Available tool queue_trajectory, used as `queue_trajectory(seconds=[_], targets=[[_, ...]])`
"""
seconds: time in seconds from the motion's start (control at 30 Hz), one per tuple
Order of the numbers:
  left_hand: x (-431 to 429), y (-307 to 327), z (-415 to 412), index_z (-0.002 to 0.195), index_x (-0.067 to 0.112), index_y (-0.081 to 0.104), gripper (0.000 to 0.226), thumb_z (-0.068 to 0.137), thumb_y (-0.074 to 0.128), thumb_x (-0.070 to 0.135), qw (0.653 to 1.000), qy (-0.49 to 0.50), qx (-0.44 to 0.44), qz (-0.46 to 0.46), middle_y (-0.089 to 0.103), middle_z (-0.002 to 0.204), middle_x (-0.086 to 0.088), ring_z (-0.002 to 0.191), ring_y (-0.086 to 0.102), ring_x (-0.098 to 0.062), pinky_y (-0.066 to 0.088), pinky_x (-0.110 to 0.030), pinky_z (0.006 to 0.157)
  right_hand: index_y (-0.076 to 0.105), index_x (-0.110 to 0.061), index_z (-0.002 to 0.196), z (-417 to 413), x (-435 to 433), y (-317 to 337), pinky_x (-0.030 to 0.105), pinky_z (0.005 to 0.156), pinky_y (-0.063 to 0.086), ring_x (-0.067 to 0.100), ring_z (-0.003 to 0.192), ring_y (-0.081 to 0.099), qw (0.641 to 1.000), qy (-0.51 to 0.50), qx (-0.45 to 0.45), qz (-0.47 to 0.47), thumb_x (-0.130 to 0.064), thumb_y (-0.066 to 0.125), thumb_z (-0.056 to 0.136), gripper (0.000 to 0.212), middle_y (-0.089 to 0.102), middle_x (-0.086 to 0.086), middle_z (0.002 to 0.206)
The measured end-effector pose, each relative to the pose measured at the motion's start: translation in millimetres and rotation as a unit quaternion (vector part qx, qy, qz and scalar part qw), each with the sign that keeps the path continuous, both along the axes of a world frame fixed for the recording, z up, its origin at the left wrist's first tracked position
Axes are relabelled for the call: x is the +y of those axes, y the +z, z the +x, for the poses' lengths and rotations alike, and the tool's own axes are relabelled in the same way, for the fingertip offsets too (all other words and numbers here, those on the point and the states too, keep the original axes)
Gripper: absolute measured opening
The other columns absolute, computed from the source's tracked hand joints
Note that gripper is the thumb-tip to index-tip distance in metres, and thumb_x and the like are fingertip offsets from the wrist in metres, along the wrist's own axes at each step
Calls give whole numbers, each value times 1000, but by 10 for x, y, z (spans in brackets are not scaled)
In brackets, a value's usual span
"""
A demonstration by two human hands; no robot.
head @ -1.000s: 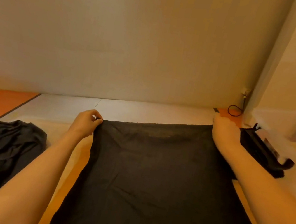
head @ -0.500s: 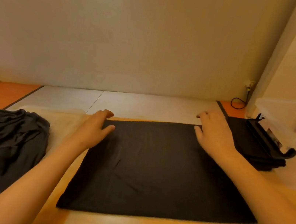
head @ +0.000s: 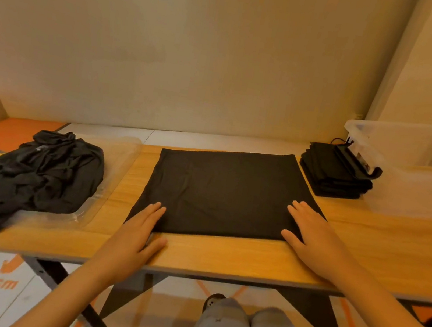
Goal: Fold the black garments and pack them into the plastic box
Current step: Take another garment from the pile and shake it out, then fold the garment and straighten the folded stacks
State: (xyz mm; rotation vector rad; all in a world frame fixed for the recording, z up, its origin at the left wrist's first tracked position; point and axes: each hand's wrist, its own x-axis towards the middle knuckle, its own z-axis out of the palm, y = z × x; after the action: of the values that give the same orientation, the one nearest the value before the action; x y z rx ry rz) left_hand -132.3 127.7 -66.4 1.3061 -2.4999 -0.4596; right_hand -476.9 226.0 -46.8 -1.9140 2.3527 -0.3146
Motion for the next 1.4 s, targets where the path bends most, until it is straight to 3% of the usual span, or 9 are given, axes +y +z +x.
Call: queue_trajectory(seconds=[0.2,0.4,0.5,0.6,0.73,0.97,1.13,1.23,1.4], targets=[[-11,-135,96,153,23,3,113,62,-14,89,994,1,-101,-31,-2,160,7,143,-7,-3,-2,-23,114,1,-21,153,18,179,-72,32,119,3,10,147,-4,997,18,8,81,-54,29,98,69,-2,-3,161],[164,-225,223,151,31,2,103,67,-1,92,986,1,-137,-94,-7,156,10,145,-6,-8,-1,-27,116,-2,-25,153,30,460,-125,33,120,4,9,147,-7,995,31,17,88,-91,1,61,113,-7,-9,159],[265,-326,299,148,25,29,87,82,19,81,979,3,-116,-168,26,155,-1,142,26,-19,22,-36,113,-4,-30,151,35,609,-236,31,118,3,8,146,-7,996,36,53,59,-95,5,61,112,-11,-14,154],[360,-397,347,130,15,58,64,95,25,57,968,4,-76,-241,57,134,-9,122,56,-26,39,-35,104,13,-30,151,92,707,-355,30,116,14,10,146,12,995,21,99,-27,-70,49,82,88,10,-8,158],[444,-392,438,118,15,67,40,90,44,32,941,-15,-39,-336,67,120,-6,109,65,-23,48,-33,91,59,-18,129,71,850,-467,42,93,47,24,119,58,985,41,101,-133,-36,86,64,72,60,5,130],[390,-399,670,117,7,67,52,68,82,5,930,-39,-26,-365,72,104,-9,89,70,-26,52,-32,76,63,-13,124,-139,1008,-489,38,82,50,26,108,64,969,117,121,-179,3,89,51,79,65,5,122],[338,-300,677,113,11,67,68,51,89,-5,949,1,-56,-309,73,91,-8,79,71,-28,57,-37,67,45,-30,134,-217,1007,-353,27,92,42,17,114,60,976,113,28,-182,1,71,79,68,62,-3,124],[267,-76,661,117,21,63,39,84,67,0,970,29,79,-230,69,101,-1,89,65,-19,51,-29,78,41,-42,130,-249,910,-53,11,87,36,0,114,47,981,72,-93,-154,-14,52,95,46,49,-20,124],[-80,635,514,102,43,55,35,92,56,10,942,45,235,-235,61,90,16,85,57,9,46,-9,71,61,-39,110,-264,689,753,9,70,43,-13,91,55,943,46,-248,-216,-16,53,95,29,62,-23,100]])
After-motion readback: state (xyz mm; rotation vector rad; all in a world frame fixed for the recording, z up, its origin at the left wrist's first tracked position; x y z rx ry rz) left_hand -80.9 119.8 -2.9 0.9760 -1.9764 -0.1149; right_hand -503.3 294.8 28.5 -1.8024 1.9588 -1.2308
